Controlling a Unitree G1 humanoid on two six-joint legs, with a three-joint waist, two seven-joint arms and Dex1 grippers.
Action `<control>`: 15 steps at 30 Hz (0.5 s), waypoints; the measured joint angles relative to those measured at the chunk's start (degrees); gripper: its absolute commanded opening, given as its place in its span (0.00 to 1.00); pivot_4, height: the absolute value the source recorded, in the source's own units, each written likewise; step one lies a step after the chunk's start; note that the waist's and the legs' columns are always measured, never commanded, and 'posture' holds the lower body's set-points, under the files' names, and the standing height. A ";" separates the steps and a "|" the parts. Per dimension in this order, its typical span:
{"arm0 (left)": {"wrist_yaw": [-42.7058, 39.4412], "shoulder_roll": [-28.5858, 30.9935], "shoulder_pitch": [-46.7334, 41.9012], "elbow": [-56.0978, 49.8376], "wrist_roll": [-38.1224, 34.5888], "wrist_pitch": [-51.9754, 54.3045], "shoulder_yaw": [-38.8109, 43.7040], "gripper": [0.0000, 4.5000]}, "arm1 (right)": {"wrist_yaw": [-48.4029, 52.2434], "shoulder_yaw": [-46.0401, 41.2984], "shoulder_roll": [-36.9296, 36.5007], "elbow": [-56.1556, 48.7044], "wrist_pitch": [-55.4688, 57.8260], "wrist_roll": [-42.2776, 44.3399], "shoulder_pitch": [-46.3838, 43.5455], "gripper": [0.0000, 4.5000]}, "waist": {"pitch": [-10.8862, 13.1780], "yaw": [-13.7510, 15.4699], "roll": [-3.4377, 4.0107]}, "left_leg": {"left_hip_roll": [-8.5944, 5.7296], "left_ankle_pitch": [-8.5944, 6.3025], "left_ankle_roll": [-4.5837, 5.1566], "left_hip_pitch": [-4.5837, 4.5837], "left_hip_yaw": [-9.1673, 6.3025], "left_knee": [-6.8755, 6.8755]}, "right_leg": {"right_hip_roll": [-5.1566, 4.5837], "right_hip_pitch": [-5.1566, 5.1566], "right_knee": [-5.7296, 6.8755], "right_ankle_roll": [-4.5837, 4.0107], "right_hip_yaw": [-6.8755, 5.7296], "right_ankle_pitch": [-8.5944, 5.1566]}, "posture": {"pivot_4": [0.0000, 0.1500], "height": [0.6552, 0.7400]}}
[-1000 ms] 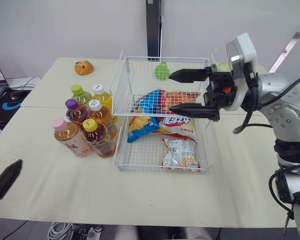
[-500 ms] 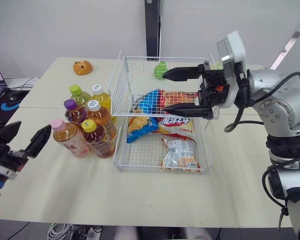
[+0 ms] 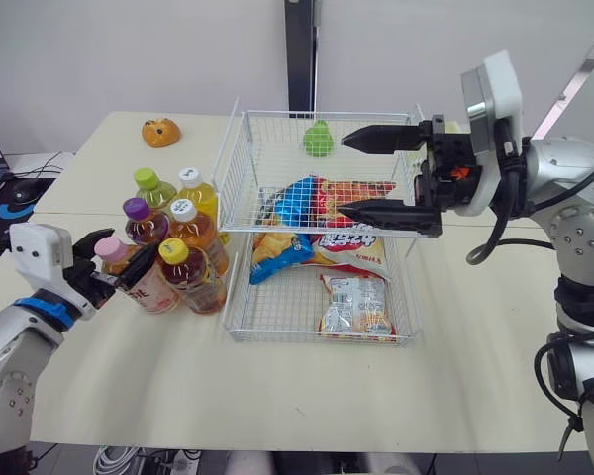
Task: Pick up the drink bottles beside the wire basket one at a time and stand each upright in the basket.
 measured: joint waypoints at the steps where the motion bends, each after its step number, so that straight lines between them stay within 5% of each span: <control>1: -0.36 -0.02 0.00 0.21 0.37 -0.36 -0.05 0.95 | -0.30 -0.19 -0.12 -0.16 0.16 0.18 0.09 1.00 | 0.00 0.01 0.00 | 0.00 0.00 0.00 -0.02 -0.01 0.00 | 0.00 0.00 -0.02 0.00 -0.01 0.00 | 1.00 1.00; 11: -2.00 -0.71 -1.20 0.39 1.07 -2.05 0.23 0.35 | -0.43 -0.32 -0.63 -0.84 0.25 0.29 0.63 1.00 | 0.01 0.02 0.02 | 0.00 0.00 0.00 -0.04 -0.04 0.00 | -0.01 0.00 -0.04 0.00 -0.04 0.00 | 1.00 1.00; 15: -1.99 -0.78 -0.60 -0.28 0.91 -2.02 0.66 0.31 | -0.43 -0.32 -0.55 -0.83 0.18 0.33 0.63 1.00 | 0.01 -0.05 0.03 | 0.00 0.00 0.00 -0.05 -0.04 -0.01 | -0.01 -0.01 -0.06 0.00 -0.04 0.00 | 1.00 1.00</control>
